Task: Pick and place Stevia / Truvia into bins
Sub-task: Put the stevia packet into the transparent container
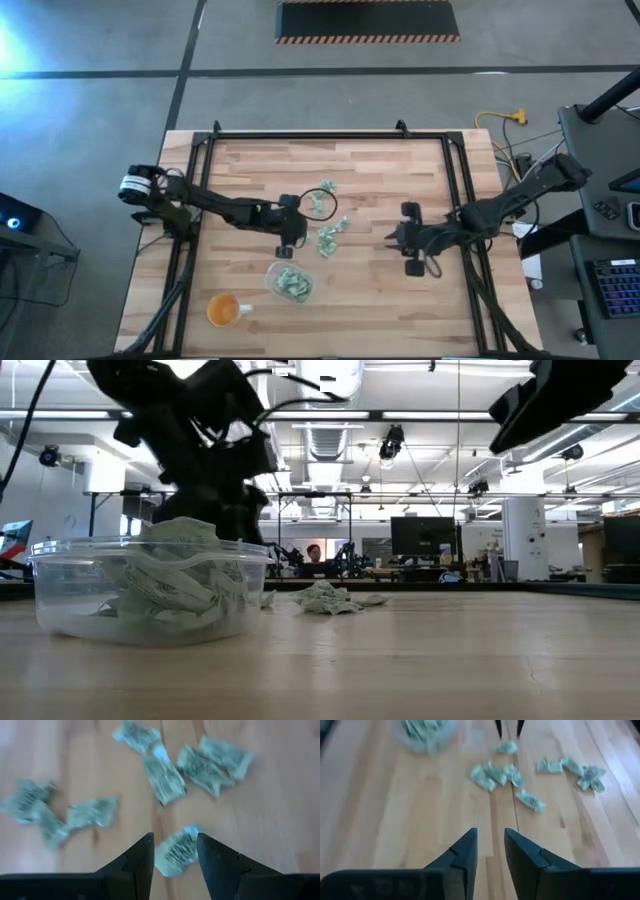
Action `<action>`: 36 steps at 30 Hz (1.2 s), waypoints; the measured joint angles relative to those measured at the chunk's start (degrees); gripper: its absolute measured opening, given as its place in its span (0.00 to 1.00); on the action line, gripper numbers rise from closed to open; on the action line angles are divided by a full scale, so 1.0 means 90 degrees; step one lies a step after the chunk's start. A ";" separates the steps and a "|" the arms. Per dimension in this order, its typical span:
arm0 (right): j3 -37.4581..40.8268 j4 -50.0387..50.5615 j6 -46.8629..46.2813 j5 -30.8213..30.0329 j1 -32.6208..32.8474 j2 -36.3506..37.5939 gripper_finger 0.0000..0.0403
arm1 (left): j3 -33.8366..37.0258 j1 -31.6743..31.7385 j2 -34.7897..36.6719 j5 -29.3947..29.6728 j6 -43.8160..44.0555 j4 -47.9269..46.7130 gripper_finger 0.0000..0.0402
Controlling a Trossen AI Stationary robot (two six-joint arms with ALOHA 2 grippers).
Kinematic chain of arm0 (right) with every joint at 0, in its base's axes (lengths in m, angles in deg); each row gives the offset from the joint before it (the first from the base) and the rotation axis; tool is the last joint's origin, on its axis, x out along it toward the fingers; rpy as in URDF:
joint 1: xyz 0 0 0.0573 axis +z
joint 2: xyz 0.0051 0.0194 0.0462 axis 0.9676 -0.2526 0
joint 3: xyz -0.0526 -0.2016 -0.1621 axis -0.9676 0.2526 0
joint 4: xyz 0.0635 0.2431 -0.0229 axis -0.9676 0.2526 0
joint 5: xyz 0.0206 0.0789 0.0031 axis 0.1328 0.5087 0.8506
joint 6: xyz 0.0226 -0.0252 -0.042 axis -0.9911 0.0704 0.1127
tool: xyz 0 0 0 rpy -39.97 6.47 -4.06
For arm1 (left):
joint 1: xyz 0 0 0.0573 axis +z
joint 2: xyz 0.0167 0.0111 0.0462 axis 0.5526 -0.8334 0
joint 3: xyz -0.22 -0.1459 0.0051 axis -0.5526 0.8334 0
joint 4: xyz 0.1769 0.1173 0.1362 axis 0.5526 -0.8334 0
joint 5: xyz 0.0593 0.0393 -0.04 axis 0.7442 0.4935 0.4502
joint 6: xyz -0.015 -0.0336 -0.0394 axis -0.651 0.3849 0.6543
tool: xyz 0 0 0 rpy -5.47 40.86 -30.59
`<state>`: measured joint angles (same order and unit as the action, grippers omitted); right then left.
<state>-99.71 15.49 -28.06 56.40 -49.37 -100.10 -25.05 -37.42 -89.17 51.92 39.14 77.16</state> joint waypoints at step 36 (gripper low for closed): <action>0.0436 -0.0857 0.0427 0.0073 0.0000 0.0407 0.19 | 0.0008 0.0461 -0.0463 -0.0291 0.0109 -0.0178 0.01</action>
<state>-95.79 7.78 -24.22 57.05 -49.37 -96.43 -24.98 -33.27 -93.34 49.30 40.12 75.56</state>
